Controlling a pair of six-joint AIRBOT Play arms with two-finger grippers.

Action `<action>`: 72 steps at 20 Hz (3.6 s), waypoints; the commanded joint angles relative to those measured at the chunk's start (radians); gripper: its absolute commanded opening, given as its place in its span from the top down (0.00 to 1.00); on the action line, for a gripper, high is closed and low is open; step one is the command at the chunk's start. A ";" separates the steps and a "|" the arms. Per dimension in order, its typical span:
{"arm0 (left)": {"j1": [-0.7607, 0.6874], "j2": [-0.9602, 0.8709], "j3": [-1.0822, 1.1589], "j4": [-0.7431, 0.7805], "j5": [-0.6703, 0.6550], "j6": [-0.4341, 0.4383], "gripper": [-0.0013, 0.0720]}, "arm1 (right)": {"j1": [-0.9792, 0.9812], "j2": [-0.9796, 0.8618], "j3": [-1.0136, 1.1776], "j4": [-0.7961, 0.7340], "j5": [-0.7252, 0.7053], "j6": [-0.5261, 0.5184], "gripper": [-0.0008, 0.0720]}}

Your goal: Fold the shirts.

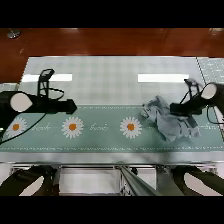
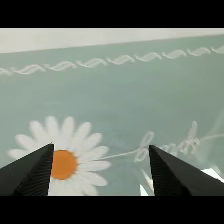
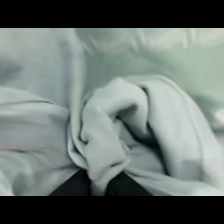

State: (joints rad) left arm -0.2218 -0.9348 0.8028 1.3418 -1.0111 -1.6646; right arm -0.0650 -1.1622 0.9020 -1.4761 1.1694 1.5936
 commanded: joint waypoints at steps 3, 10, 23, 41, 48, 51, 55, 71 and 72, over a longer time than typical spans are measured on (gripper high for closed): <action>0.172 0.220 0.035 0.080 -0.142 -0.006 0.03 | -0.001 0.225 0.374 0.129 0.003 -0.055 0.96; 0.162 0.470 -0.129 -0.080 -0.142 -0.006 0.03 | 0.000 0.335 0.768 0.267 0.054 -0.128 0.96; 0.158 0.385 -0.155 -0.149 -0.043 -0.006 0.03 | 0.636 0.079 0.596 0.369 0.109 -0.134 0.96; 0.159 0.187 -0.396 -0.365 -0.076 0.111 0.03 | -0.150 0.159 0.106 0.250 0.157 -0.110 0.14; 0.128 -0.004 -0.453 -1.106 0.132 0.642 0.03 | -0.217 0.286 -0.414 0.605 -0.016 -0.242 0.14; 0.023 -0.096 -0.422 -1.118 0.083 0.670 0.03 | -0.129 0.286 -0.441 0.604 -0.088 -0.235 0.14; -0.079 -0.188 -0.380 -1.137 0.237 0.669 0.03 | -0.034 0.238 -0.441 0.608 -0.149 -0.177 0.14; -0.065 -0.223 -0.266 -1.122 0.162 0.711 0.96 | 0.320 -0.224 -0.171 0.775 -0.226 -0.173 0.62; -0.065 -0.222 -0.265 -1.122 0.161 0.711 0.96 | 0.323 -0.237 -0.136 0.765 -0.225 -0.178 0.90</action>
State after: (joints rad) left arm -0.2871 -1.1568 0.5350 0.2203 -0.8452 -0.9550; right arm 0.2146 -1.3399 0.6800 -0.7280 0.9325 1.4151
